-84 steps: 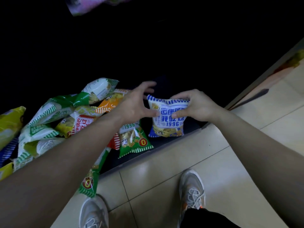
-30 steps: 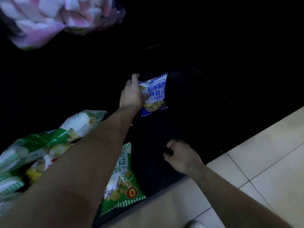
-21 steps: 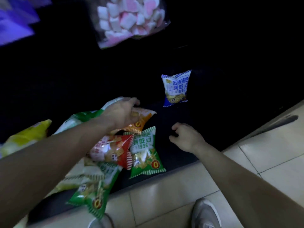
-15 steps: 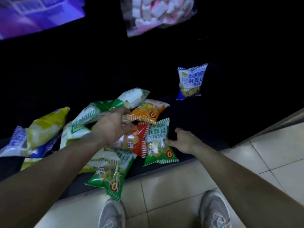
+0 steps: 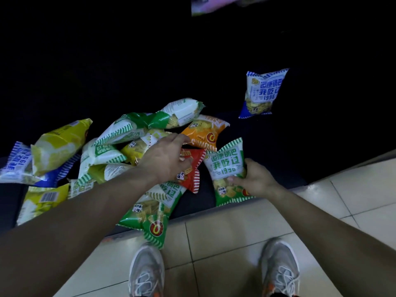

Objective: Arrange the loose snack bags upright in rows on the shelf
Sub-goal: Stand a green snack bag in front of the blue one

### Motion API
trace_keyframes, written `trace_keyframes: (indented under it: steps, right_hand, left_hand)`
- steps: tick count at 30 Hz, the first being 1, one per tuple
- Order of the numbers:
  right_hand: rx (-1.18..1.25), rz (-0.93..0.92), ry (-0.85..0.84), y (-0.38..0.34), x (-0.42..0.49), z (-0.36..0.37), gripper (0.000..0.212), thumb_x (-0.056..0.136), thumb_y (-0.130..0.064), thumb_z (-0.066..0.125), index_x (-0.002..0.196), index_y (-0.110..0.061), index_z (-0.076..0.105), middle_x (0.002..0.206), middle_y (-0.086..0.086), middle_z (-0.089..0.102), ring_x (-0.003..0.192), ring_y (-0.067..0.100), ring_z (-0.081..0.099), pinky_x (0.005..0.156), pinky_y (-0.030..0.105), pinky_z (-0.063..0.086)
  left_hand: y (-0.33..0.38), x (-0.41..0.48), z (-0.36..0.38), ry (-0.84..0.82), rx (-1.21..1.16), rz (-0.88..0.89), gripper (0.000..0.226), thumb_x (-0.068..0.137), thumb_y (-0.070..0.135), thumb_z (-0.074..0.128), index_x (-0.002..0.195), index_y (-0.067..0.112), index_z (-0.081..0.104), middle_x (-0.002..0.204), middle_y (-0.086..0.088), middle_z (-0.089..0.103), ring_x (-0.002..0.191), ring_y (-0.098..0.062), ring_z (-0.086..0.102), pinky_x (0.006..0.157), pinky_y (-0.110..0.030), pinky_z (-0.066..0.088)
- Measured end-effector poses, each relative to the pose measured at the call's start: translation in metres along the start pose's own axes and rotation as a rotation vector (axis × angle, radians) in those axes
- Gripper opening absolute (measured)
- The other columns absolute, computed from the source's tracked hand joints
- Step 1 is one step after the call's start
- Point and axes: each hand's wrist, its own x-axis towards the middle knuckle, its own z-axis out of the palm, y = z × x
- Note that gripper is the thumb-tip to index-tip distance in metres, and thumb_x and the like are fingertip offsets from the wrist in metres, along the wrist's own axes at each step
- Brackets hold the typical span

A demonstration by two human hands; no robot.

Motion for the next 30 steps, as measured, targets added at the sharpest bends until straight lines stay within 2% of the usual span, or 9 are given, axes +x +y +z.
trace_keyframes:
  steps: [6, 9, 11, 15, 18, 21, 23, 27, 30]
  right_hand:
    - [-0.087, -0.109, 0.201, 0.025, -0.026, -0.047, 0.052, 0.075, -0.033, 0.084, 0.116, -0.026, 0.053, 0.113, -0.003, 0.065, 0.102, 0.018, 0.063, 0.084, 0.038, 0.053]
    - [-0.002, -0.183, 0.217, 0.028, -0.036, -0.061, 0.054, 0.078, -0.029, 0.084, 0.122, -0.025, 0.053, 0.114, -0.007, 0.065, 0.102, 0.013, 0.062, 0.085, 0.034, 0.052]
    - [0.073, -0.204, 0.187, 0.028, -0.039, -0.064, 0.054, 0.080, -0.027, 0.083, 0.125, -0.024, 0.052, 0.112, -0.011, 0.065, 0.101, 0.007, 0.062, 0.084, 0.030, 0.051]
    - [0.145, -0.214, 0.114, 0.035, -0.033, -0.064, 0.057, 0.078, -0.027, 0.084, 0.125, -0.029, 0.052, 0.114, -0.014, 0.069, 0.104, 0.005, 0.065, 0.092, 0.040, 0.055]
    - [0.177, -0.202, 0.119, 0.042, -0.029, -0.063, 0.067, 0.076, -0.030, 0.084, 0.133, -0.032, 0.048, 0.120, -0.015, 0.067, 0.112, 0.006, 0.062, 0.097, 0.043, 0.052]
    - [0.140, -0.164, 0.214, 0.048, -0.027, -0.069, 0.089, 0.075, -0.042, 0.083, 0.149, -0.030, 0.036, 0.143, -0.006, 0.054, 0.130, 0.013, 0.050, 0.108, 0.044, 0.043]
    - [0.089, -0.142, 0.296, 0.053, -0.027, -0.077, 0.082, 0.080, -0.046, 0.078, 0.149, -0.026, 0.038, 0.143, -0.001, 0.049, 0.130, 0.016, 0.048, 0.107, 0.041, 0.043]
    - [-0.063, -0.152, 0.387, 0.062, -0.022, -0.095, 0.048, 0.092, -0.038, 0.065, 0.137, -0.025, 0.052, 0.132, -0.003, 0.051, 0.120, 0.017, 0.054, 0.098, 0.037, 0.048]
    - [-0.148, -0.092, 0.356, 0.065, -0.014, -0.102, 0.047, 0.094, -0.039, 0.060, 0.138, -0.025, 0.050, 0.134, -0.001, 0.049, 0.120, 0.020, 0.054, 0.095, 0.039, 0.050]
  left_hand:
    - [0.039, 0.016, 0.005, -0.068, -0.174, 0.015, 0.087, 0.075, 0.059, 0.074, 0.146, 0.030, 0.034, 0.145, 0.006, 0.045, 0.131, -0.018, 0.044, 0.102, -0.035, 0.041]
    - [0.067, 0.026, 0.012, -0.148, -0.337, 0.059, 0.098, 0.069, 0.054, 0.082, 0.150, 0.033, 0.029, 0.148, 0.007, 0.044, 0.134, -0.015, 0.042, 0.105, -0.035, 0.040]
    - [0.082, 0.031, 0.020, -0.151, -0.367, 0.081, 0.091, 0.068, 0.050, 0.084, 0.145, 0.035, 0.038, 0.142, 0.006, 0.050, 0.128, -0.015, 0.047, 0.099, -0.032, 0.043]
    - [0.094, 0.040, 0.023, -0.094, -0.426, 0.017, 0.060, 0.062, 0.044, 0.090, 0.107, 0.034, 0.051, 0.103, 0.004, 0.066, 0.083, -0.017, 0.065, 0.067, -0.038, 0.055]
    - [0.101, 0.047, 0.024, -0.056, -0.410, 0.019, 0.058, 0.061, 0.042, 0.091, 0.102, 0.035, 0.051, 0.110, 0.008, 0.063, 0.083, -0.012, 0.065, 0.073, -0.038, 0.056]
    - [0.112, 0.059, 0.024, -0.033, -0.389, 0.043, 0.055, 0.064, 0.037, 0.090, 0.105, 0.035, 0.053, 0.115, 0.011, 0.061, 0.089, -0.011, 0.064, 0.078, -0.037, 0.055]
    - [0.119, 0.072, 0.022, -0.009, -0.335, 0.054, 0.052, 0.067, 0.038, 0.089, 0.105, 0.034, 0.054, 0.115, 0.011, 0.061, 0.086, -0.014, 0.065, 0.075, -0.039, 0.056]
    - [0.130, 0.114, 0.013, 0.093, -0.304, 0.041, 0.050, 0.068, 0.037, 0.088, 0.103, 0.034, 0.052, 0.110, 0.011, 0.059, 0.082, -0.013, 0.060, 0.066, -0.029, 0.048]
    - [0.138, 0.153, 0.014, 0.167, -0.301, 0.022, 0.049, 0.069, 0.033, 0.089, 0.101, 0.032, 0.052, 0.108, 0.009, 0.058, 0.082, -0.015, 0.060, 0.065, -0.032, 0.051]
